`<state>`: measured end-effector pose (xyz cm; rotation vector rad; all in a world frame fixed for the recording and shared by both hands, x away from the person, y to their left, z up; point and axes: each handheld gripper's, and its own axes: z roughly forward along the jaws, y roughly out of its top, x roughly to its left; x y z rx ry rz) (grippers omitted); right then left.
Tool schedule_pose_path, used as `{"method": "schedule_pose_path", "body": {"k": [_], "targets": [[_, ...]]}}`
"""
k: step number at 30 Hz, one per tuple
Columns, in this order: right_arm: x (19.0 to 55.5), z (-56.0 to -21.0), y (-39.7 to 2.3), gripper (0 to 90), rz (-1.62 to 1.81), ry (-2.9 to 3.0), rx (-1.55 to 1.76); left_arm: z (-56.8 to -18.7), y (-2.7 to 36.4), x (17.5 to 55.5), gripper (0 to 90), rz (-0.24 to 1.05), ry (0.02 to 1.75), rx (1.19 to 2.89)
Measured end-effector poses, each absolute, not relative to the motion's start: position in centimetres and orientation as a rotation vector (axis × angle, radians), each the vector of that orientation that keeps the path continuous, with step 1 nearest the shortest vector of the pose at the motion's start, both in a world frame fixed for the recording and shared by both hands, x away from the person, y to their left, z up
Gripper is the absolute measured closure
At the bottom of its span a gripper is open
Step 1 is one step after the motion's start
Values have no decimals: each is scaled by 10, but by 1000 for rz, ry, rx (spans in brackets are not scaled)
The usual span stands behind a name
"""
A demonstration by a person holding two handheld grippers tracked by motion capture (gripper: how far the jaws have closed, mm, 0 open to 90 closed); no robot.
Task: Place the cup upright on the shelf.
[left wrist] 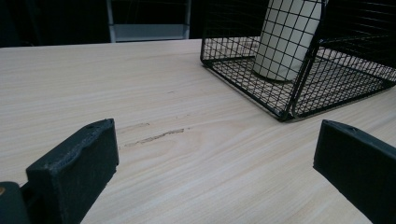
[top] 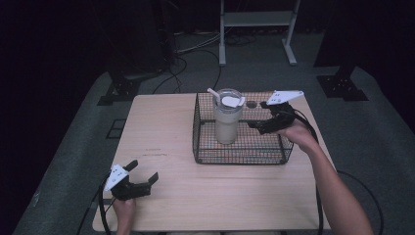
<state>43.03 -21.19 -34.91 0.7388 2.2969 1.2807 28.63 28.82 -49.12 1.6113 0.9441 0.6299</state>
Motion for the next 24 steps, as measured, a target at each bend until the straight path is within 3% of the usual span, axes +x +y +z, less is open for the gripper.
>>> {"method": "schedule_pose_path", "body": {"k": [24], "targets": [[395,-353,-227,90,1301,2323,707,-491,288,286,0,632,943,1613]]}}
